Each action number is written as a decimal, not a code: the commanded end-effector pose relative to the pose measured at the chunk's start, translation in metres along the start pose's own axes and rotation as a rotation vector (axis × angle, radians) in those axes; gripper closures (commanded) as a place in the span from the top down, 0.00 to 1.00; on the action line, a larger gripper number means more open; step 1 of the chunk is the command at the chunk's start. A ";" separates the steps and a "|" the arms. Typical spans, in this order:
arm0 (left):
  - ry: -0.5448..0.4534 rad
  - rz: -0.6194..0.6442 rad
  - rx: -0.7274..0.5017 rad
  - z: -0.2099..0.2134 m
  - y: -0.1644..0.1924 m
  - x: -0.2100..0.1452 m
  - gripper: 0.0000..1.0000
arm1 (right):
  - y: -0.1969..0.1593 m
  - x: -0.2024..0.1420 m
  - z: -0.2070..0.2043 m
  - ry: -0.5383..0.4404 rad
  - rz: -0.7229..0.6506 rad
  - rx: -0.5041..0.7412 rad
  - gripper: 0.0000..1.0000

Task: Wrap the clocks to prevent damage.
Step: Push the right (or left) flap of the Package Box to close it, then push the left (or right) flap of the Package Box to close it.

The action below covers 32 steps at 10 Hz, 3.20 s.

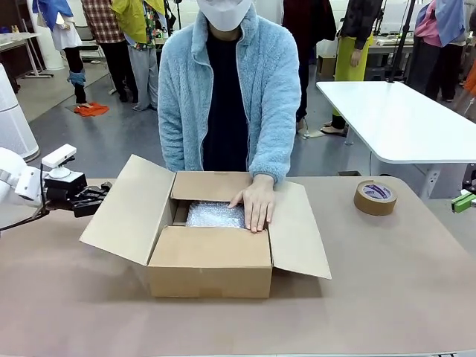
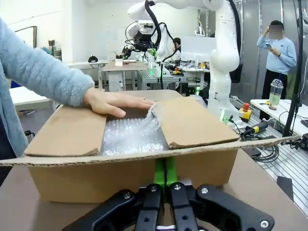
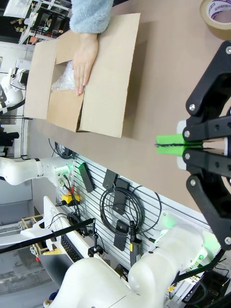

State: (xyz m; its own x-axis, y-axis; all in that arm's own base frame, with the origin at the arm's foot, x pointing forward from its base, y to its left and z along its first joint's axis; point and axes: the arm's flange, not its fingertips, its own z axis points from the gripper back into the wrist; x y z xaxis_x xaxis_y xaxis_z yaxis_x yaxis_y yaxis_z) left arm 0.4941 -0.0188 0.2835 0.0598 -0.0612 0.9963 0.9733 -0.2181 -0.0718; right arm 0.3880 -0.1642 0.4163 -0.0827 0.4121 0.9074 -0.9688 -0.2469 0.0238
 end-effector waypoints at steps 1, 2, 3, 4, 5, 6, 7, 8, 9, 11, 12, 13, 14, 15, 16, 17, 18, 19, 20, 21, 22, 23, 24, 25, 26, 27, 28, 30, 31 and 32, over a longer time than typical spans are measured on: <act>-0.020 -0.059 0.017 -0.020 -0.005 0.012 0.00 | 0.003 0.000 -0.003 -0.011 0.004 -0.003 0.01; -0.029 -0.084 0.011 -0.030 -0.005 0.021 0.00 | 0.003 0.000 -0.003 -0.011 0.004 -0.003 0.01; -0.040 -0.091 0.004 -0.037 -0.005 0.026 0.00 | 0.003 0.000 -0.003 -0.011 0.004 -0.003 0.01; -0.043 -0.115 -0.002 -0.048 -0.007 0.030 0.00 | 0.003 0.000 -0.003 -0.011 0.004 -0.003 0.01; -0.042 -0.122 -0.013 -0.059 -0.006 0.031 0.00 | 0.003 0.000 -0.003 -0.011 0.004 -0.003 0.01; -0.030 -0.114 -0.027 -0.069 -0.004 0.029 0.00 | 0.003 0.000 -0.003 -0.011 0.004 -0.003 0.01; -0.027 -0.110 -0.036 -0.078 -0.004 0.026 0.00 | 0.003 0.000 -0.003 -0.011 0.004 -0.003 0.01; -0.026 -0.109 -0.044 -0.088 -0.002 0.024 0.00 | 0.003 0.000 -0.003 -0.011 0.004 -0.003 0.01; -0.025 -0.106 -0.048 -0.098 0.001 0.023 0.00 | 0.003 0.000 -0.003 -0.011 0.004 -0.003 0.01; -0.024 -0.127 -0.041 -0.117 0.008 0.021 0.00 | 0.003 0.000 -0.003 -0.011 0.004 -0.003 0.01; -0.017 -0.127 -0.028 -0.125 0.015 0.016 0.00 | 0.003 0.000 -0.003 -0.011 0.004 -0.003 0.01; -0.011 -0.126 -0.012 -0.127 0.019 0.011 0.00 | 0.003 0.000 -0.003 -0.011 0.004 -0.003 0.01; -0.010 -0.123 0.005 -0.127 0.025 0.007 0.00 | 0.003 0.000 -0.003 -0.011 0.004 -0.003 0.01; 0.001 -0.114 0.014 -0.125 0.031 0.002 0.00 | 0.003 0.000 -0.003 -0.011 0.004 -0.003 0.01; 0.009 -0.110 0.032 -0.123 0.037 -0.006 0.00 | 0.003 0.000 -0.003 -0.011 0.004 -0.003 0.01; 0.017 -0.105 0.046 -0.121 0.042 -0.012 0.00 | 0.003 0.000 -0.003 -0.011 0.004 -0.003 0.01; 0.022 -0.093 0.051 -0.118 0.045 -0.017 0.00 | 0.003 0.000 -0.003 -0.011 0.004 -0.003 0.01; 0.028 -0.085 0.049 -0.117 0.045 -0.021 0.00 | 0.003 0.000 -0.003 -0.011 0.004 -0.003 0.01; 0.034 -0.084 0.039 -0.116 0.040 -0.022 0.00 | 0.003 0.000 -0.003 -0.011 0.004 -0.003 0.01; 0.054 -0.080 0.017 -0.115 0.034 -0.018 0.00 | 0.003 0.000 -0.003 -0.011 0.004 -0.003 0.01; 0.088 -0.098 -0.035 -0.109 0.020 -0.013 0.00 | 0.003 0.000 -0.003 -0.011 0.004 -0.003 0.01; 0.021 -0.071 0.017 -0.116 0.040 -0.012 0.00 | 0.003 0.000 -0.003 -0.011 0.004 -0.003 0.01; 0.021 -0.071 0.017 -0.116 0.040 -0.012 0.00 | 0.003 0.000 -0.003 -0.011 0.004 -0.003 0.01; 0.021 -0.071 0.017 -0.116 0.040 -0.012 0.00 | 0.003 0.000 -0.003 -0.011 0.004 -0.003 0.01; 0.021 -0.071 0.017 -0.116 0.040 -0.012 0.00 | 0.003 0.000 -0.003 -0.011 0.004 -0.003 0.01; 0.021 -0.071 0.017 -0.116 0.040 -0.012 0.00 | 0.003 0.000 -0.003 -0.011 0.004 -0.003 0.01; 0.021 -0.071 0.017 -0.116 0.040 -0.012 0.00 | 0.003 0.000 -0.003 -0.011 0.004 -0.003 0.01; 0.021 -0.071 0.017 -0.116 0.040 -0.012 0.00 | 0.003 0.000 -0.003 -0.011 0.004 -0.003 0.01; 0.021 -0.071 0.017 -0.116 0.040 -0.012 0.00 | 0.003 0.000 -0.003 -0.011 0.004 -0.003 0.01; 0.021 -0.071 0.017 -0.116 0.040 -0.012 0.00 | 0.003 0.000 -0.003 -0.011 0.004 -0.003 0.01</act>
State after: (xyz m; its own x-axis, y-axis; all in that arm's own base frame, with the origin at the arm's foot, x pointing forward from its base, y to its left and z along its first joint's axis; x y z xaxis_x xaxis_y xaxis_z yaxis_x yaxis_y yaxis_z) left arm 0.5047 -0.1381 0.2650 -0.0179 -0.0761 0.9969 0.9756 -0.2197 0.0007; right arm 0.3879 -0.1642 0.4163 -0.0824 0.4126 0.9072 -0.9688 -0.2467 0.0242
